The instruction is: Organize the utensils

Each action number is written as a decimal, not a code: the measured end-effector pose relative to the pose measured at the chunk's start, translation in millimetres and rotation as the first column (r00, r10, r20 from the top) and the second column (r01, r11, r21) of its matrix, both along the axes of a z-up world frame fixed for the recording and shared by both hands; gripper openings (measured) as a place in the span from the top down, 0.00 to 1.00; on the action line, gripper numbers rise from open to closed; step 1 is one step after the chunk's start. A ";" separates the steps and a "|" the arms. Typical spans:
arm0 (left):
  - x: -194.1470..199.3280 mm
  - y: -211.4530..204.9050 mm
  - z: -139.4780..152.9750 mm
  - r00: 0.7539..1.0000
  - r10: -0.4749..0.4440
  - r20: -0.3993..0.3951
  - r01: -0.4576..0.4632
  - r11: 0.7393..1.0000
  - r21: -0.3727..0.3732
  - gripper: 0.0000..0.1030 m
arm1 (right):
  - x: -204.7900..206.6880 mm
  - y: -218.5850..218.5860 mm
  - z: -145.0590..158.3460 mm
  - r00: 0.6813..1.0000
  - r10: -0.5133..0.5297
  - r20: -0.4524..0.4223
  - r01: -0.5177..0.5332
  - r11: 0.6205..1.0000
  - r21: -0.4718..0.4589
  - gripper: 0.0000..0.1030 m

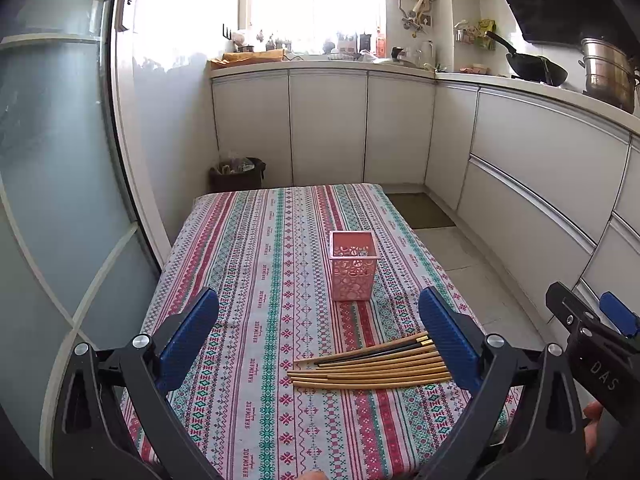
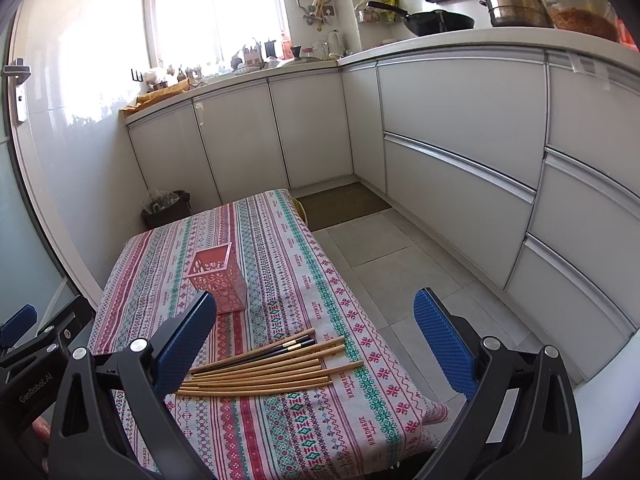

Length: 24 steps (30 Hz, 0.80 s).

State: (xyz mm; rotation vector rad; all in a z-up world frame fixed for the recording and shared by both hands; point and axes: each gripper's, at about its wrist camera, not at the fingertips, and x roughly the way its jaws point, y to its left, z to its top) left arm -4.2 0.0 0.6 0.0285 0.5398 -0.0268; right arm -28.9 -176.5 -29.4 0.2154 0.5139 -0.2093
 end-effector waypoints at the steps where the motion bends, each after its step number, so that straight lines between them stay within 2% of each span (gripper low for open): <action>1: 0.2 0.3 0.1 1.000 0.000 -0.001 0.000 1.000 0.000 0.07 | 0.1 -0.6 -0.5 1.000 0.000 -0.001 0.000 1.000 0.002 0.07; 24: -1.3 4.0 7.9 1.000 -0.003 0.002 0.003 1.000 -0.014 0.07 | 0.0 4.0 5.1 1.000 0.021 -0.006 -0.021 1.000 -0.007 0.07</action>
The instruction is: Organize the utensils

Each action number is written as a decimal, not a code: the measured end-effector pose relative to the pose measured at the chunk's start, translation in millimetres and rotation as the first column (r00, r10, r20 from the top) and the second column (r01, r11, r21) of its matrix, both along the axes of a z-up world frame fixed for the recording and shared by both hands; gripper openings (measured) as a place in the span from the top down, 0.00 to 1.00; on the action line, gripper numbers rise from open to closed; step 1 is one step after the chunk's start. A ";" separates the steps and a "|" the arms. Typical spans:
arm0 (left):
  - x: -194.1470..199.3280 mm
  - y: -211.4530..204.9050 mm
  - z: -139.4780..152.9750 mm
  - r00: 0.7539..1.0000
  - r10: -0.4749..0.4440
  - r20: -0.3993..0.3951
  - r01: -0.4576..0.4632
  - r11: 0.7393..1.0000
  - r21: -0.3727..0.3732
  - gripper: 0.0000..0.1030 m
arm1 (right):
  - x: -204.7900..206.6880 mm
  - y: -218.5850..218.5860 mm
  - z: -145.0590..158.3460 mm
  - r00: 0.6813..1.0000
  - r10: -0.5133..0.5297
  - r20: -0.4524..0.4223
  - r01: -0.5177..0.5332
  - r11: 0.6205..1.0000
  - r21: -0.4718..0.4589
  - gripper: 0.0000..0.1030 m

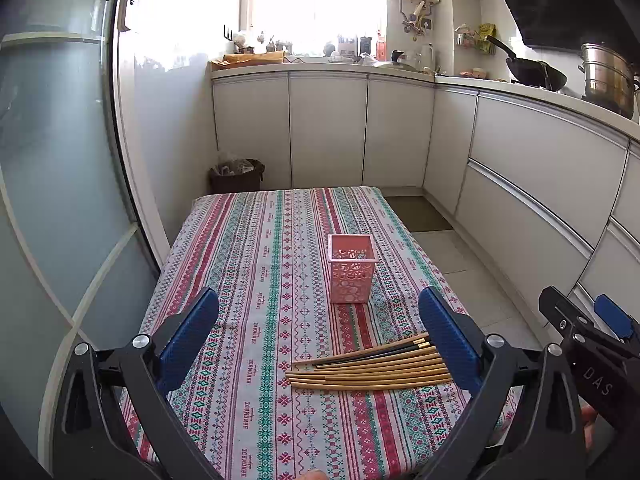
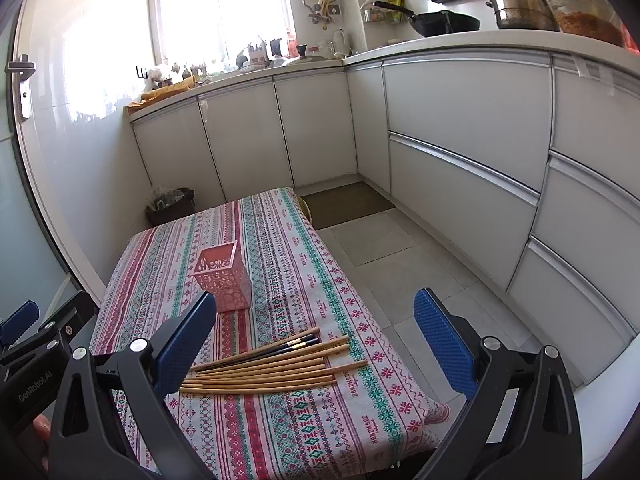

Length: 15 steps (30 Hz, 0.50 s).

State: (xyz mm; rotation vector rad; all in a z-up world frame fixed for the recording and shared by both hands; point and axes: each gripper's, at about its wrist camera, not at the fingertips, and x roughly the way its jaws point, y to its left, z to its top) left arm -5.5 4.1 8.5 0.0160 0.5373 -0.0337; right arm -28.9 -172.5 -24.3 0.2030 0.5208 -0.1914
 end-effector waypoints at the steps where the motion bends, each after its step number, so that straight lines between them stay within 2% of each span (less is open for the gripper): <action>1: 0.1 0.0 0.1 1.000 0.000 0.000 0.000 1.000 0.000 0.07 | -0.3 0.6 0.6 1.000 0.000 0.001 0.000 1.000 -0.002 0.07; 15: 1.7 1.5 1.1 1.000 0.004 0.004 -0.004 1.000 -0.001 0.07 | 0.0 1.8 -0.4 1.000 0.008 -0.005 -0.008 1.000 0.000 0.07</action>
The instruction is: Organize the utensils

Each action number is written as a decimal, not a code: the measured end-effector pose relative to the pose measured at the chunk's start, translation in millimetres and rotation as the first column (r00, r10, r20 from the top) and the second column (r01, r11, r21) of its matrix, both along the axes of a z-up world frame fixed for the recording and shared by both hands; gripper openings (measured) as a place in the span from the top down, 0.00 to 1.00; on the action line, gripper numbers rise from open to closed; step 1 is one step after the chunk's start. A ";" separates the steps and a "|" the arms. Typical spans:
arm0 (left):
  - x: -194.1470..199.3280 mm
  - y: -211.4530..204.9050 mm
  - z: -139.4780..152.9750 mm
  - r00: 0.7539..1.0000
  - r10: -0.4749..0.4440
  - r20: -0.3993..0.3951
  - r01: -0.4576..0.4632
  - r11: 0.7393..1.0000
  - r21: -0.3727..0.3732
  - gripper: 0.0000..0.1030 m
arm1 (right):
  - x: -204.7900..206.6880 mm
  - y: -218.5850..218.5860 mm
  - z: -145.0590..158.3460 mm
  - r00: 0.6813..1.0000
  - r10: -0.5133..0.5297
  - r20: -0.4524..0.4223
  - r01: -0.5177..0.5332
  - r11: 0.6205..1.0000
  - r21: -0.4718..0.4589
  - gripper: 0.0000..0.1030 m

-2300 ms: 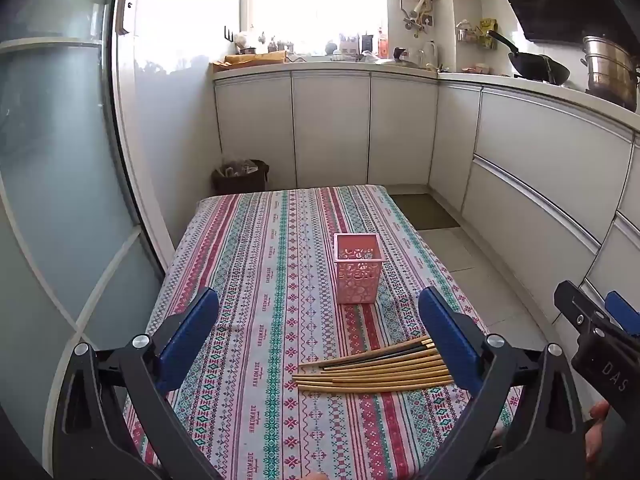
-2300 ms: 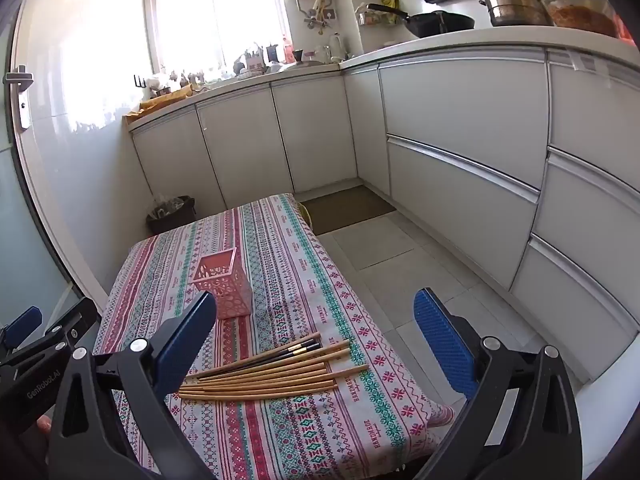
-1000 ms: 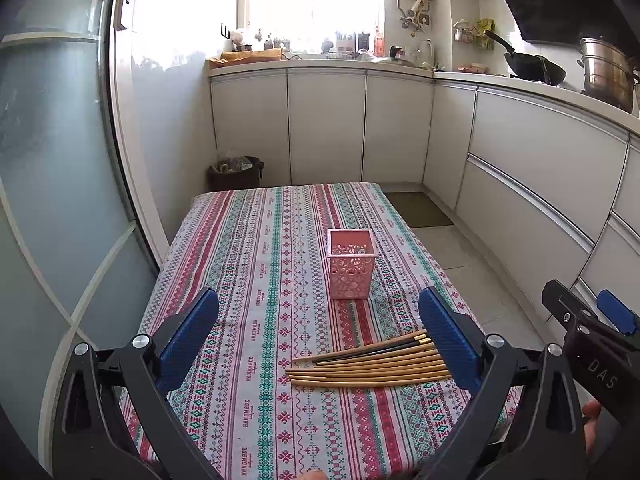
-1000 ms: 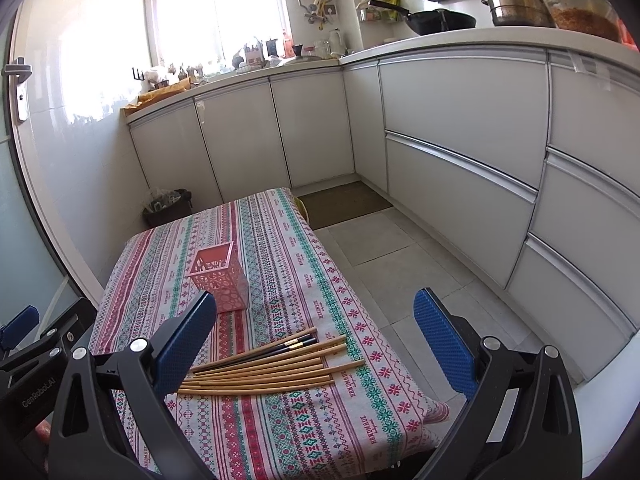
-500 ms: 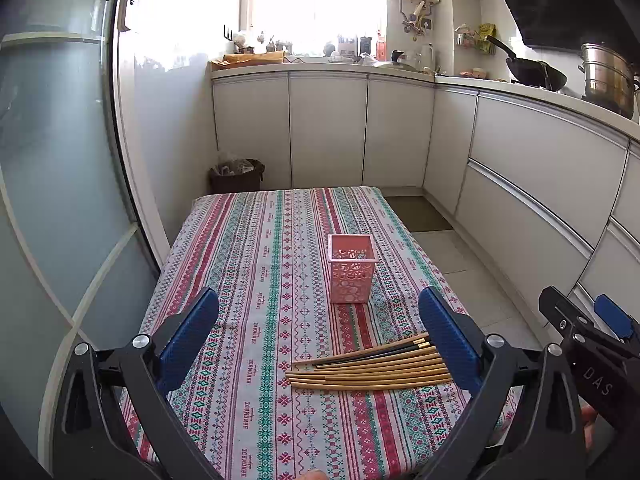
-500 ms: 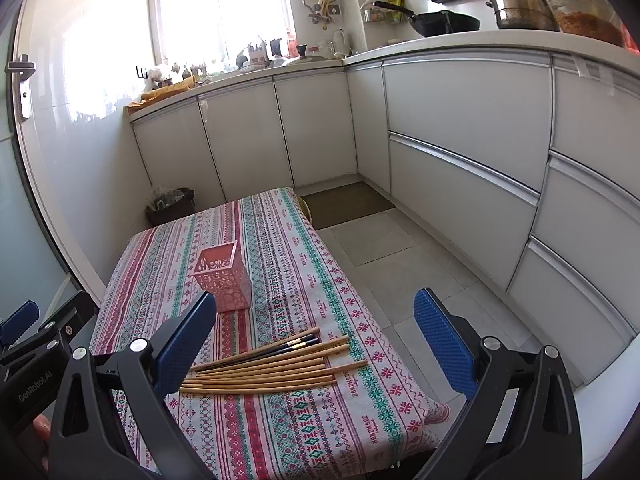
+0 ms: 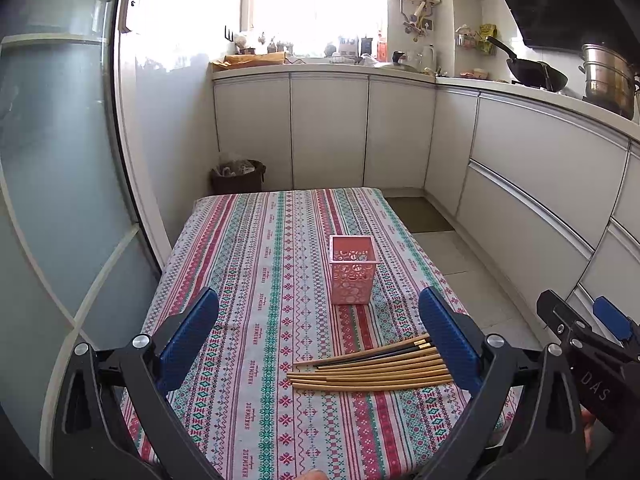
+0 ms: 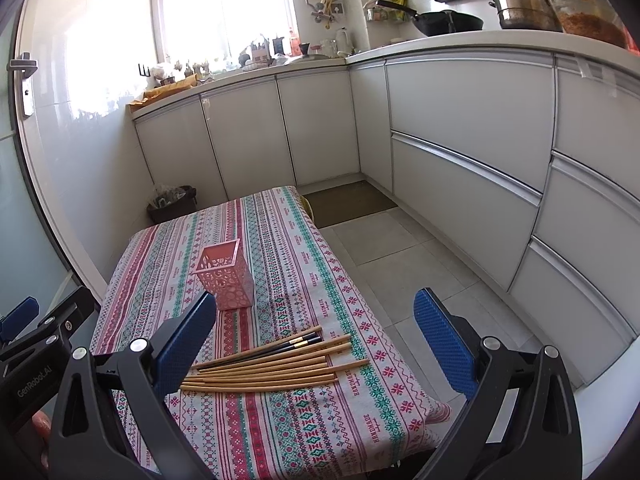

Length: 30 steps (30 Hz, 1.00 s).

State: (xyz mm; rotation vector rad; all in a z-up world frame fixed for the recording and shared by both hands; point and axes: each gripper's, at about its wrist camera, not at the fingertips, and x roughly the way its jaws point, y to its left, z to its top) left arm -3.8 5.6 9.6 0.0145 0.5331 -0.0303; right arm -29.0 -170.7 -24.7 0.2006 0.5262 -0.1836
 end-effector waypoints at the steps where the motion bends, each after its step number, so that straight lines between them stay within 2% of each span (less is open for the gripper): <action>1: -0.1 0.0 -0.2 1.000 0.000 -0.001 0.000 1.000 0.000 0.07 | 0.2 -0.1 0.0 1.000 0.001 0.000 -0.001 1.000 0.000 0.07; 30: 1.9 -2.7 -5.4 1.000 -0.003 -0.014 0.003 1.000 0.012 0.07 | -0.2 -1.6 -0.9 1.000 0.000 -0.010 0.000 1.000 0.005 0.07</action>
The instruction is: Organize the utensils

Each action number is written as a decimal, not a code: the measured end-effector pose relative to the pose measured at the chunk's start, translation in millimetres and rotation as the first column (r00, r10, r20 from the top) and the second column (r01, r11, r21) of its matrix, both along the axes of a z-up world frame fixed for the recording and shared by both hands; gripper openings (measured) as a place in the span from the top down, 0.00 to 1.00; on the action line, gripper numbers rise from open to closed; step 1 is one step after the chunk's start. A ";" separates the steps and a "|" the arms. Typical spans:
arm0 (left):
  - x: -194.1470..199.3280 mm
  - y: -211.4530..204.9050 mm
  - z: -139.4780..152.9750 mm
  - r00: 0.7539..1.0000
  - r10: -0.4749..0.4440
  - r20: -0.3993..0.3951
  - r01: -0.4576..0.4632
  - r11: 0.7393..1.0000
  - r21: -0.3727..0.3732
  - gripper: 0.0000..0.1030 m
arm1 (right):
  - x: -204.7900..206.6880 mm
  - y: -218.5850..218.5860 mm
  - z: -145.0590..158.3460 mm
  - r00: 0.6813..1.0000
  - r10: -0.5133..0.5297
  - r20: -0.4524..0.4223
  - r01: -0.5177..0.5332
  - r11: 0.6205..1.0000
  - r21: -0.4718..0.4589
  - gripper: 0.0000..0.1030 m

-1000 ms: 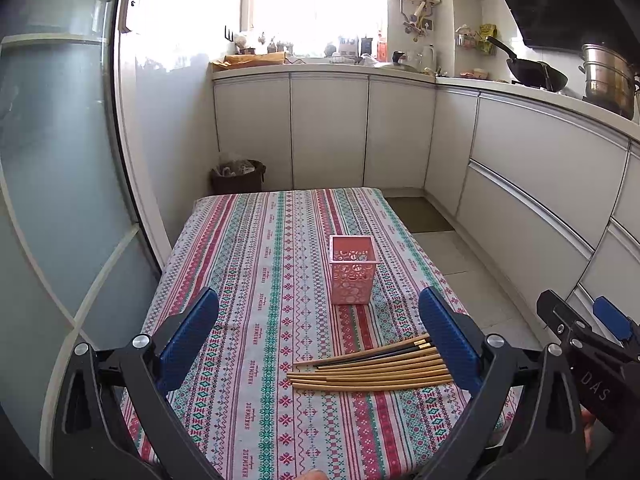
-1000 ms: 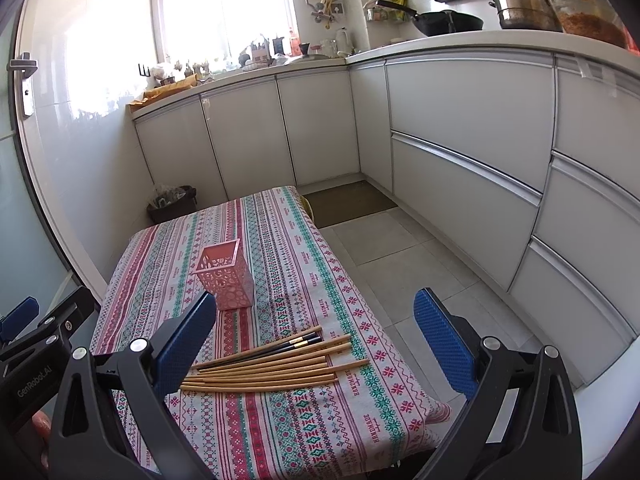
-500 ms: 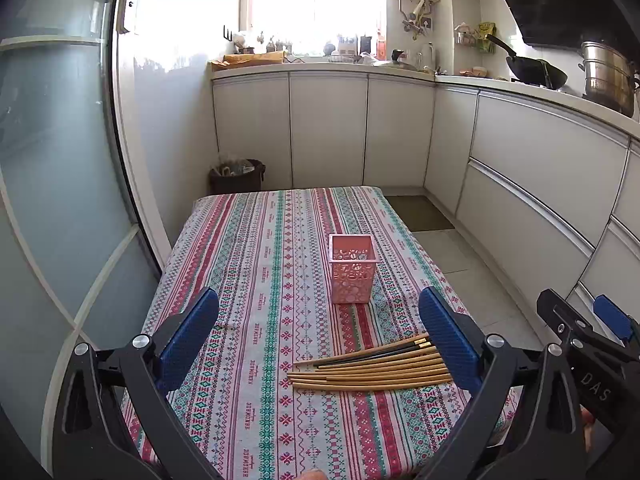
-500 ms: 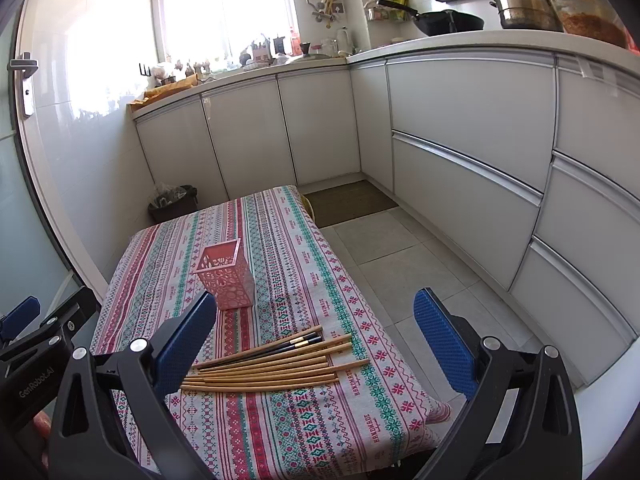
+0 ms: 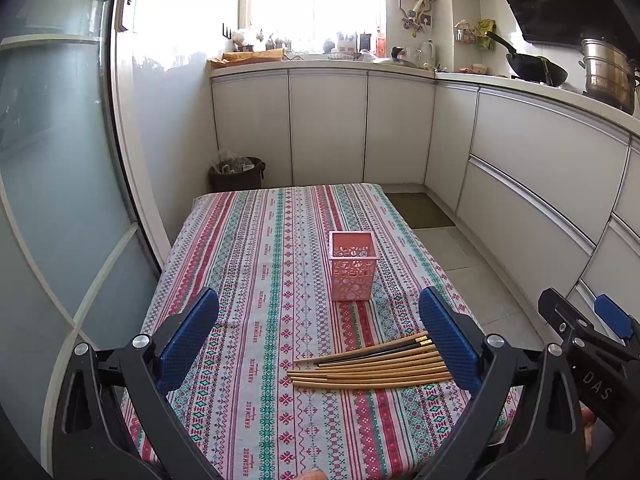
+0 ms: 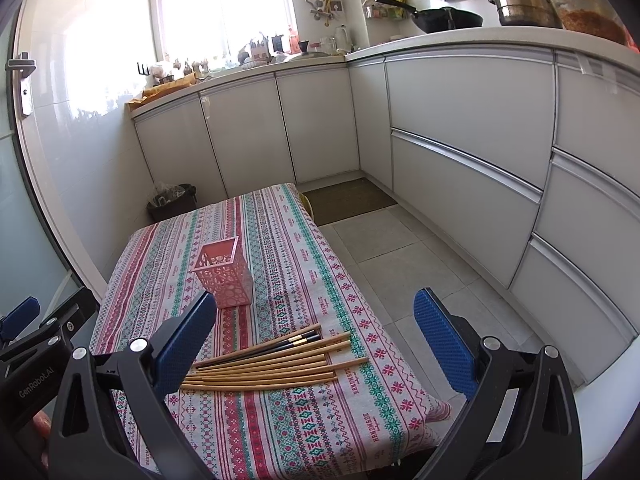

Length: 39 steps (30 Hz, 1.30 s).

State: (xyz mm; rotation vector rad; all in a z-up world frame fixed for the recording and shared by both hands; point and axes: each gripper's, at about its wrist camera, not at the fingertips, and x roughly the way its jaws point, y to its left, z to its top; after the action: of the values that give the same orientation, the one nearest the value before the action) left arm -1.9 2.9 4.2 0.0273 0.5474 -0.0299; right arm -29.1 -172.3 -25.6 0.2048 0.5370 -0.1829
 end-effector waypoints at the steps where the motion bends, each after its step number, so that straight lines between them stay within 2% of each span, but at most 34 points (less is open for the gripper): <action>1: 0.8 -0.8 -0.7 1.000 -0.002 -0.003 0.002 1.000 0.002 0.07 | 0.8 -0.7 -1.2 1.000 -0.001 -0.001 0.001 1.000 0.002 0.07; 3: 3.7 -2.4 -3.4 1.000 -0.015 -0.013 0.015 1.000 0.002 0.07 | 2.1 -4.4 -3.4 1.000 -0.006 -0.003 0.006 1.000 0.021 0.07; 6: 16.4 -9.0 -8.6 0.994 -0.095 -0.054 0.095 0.995 0.004 0.07 | 4.2 -24.5 -11.6 1.000 -0.026 -0.007 0.026 0.992 0.126 0.07; 8: 29.2 -23.6 -17.6 0.969 -0.225 -0.104 0.231 0.972 0.051 0.07 | 6.7 -42.0 -20.2 0.998 -0.056 -0.020 0.059 0.981 0.187 0.07; 9: 36.4 -35.0 -25.2 0.940 -0.311 -0.140 0.325 0.941 0.094 0.07 | 8.7 -51.4 -25.4 0.997 -0.070 -0.029 0.075 0.974 0.212 0.07; 11: 50.4 -58.2 -46.3 0.850 -0.465 -0.247 0.507 0.849 0.148 0.07 | 13.6 -68.5 -36.3 0.994 -0.094 -0.050 0.104 0.963 0.248 0.07; 14: 69.9 -85.7 -80.7 0.703 -0.561 -0.437 0.666 0.735 0.126 0.07 | 21.5 -93.9 -54.8 0.988 -0.131 -0.084 0.150 0.942 0.299 0.07; 17: 79.3 -112.8 -104.2 0.556 -0.636 -0.536 0.789 0.607 0.098 0.07 | 30.2 -118.6 -73.2 0.981 -0.153 -0.122 0.188 0.911 0.368 0.07; 19: 84.9 -128.5 -116.8 0.448 -0.666 -0.596 0.859 0.506 0.081 0.07 | 36.8 -132.9 -83.5 0.977 -0.151 -0.150 0.202 0.883 0.425 0.07; 21: 91.8 -142.8 -128.7 0.348 -0.680 -0.645 0.908 0.416 0.051 0.07 | 42.0 -145.0 -92.6 0.975 -0.137 -0.176 0.207 0.847 0.490 0.07; 23: 103.2 -153.2 -138.7 0.273 -0.680 -0.681 0.934 0.356 0.018 0.07 | 45.0 -152.7 -98.9 0.975 -0.119 -0.186 0.203 0.812 0.547 0.07; 26: 125.9 -166.1 -157.8 0.167 -0.659 -0.734 0.945 0.319 -0.071 0.08 | 48.6 -161.3 -106.3 0.976 -0.101 -0.192 0.201 0.758 0.620 0.07; 27: 127.3 -169.4 -162.3 0.126 -0.656 -0.744 0.951 0.294 -0.098 0.15 | 50.4 -163.1 -109.3 0.976 -0.093 -0.196 0.200 0.740 0.643 0.07; 28: 125.6 -172.4 -166.4 0.084 -0.656 -0.750 0.958 0.259 -0.120 0.25 | 52.0 -165.8 -112.0 0.976 -0.085 -0.201 0.199 0.721 0.664 0.07; 29: 121.9 -174.9 -170.8 0.037 -0.657 -0.753 0.965 0.220 -0.144 0.32 | 53.6 -167.5 -114.7 0.975 -0.077 -0.207 0.200 0.703 0.682 0.07; 31: 112.0 -178.0 -179.2 -0.045 -0.646 -0.762 0.973 0.146 -0.181 0.56 | 56.5 -171.6 -121.0 0.974 -0.067 -0.217 0.205 0.666 0.717 0.07; 33: 103.9 -179.5 -187.9 -0.088 -0.620 -0.780 0.976 0.102 -0.191 0.65 | 59.1 -175.5 -125.2 0.972 -0.065 -0.224 0.212 0.645 0.734 0.07; 34: 101.6 -181.1 -192.5 -0.092 -0.607 -0.789 0.979 0.091 -0.184 0.70 | 60.2 -176.2 -126.4 0.972 -0.064 -0.225 0.213 0.636 0.742 0.07; 39: 98.7 -186.1 -202.1 -0.069 -0.576 -0.814 0.985 0.091 -0.148 0.70 | 61.4 -179.1 -128.7 0.972 -0.064 -0.227 0.216 0.625 0.750 0.07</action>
State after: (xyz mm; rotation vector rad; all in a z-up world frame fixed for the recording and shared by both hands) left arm 96.8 -183.2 -197.9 1.0315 1.3083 -1.3132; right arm 32.2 -351.4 -154.3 1.0998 0.7623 -0.1115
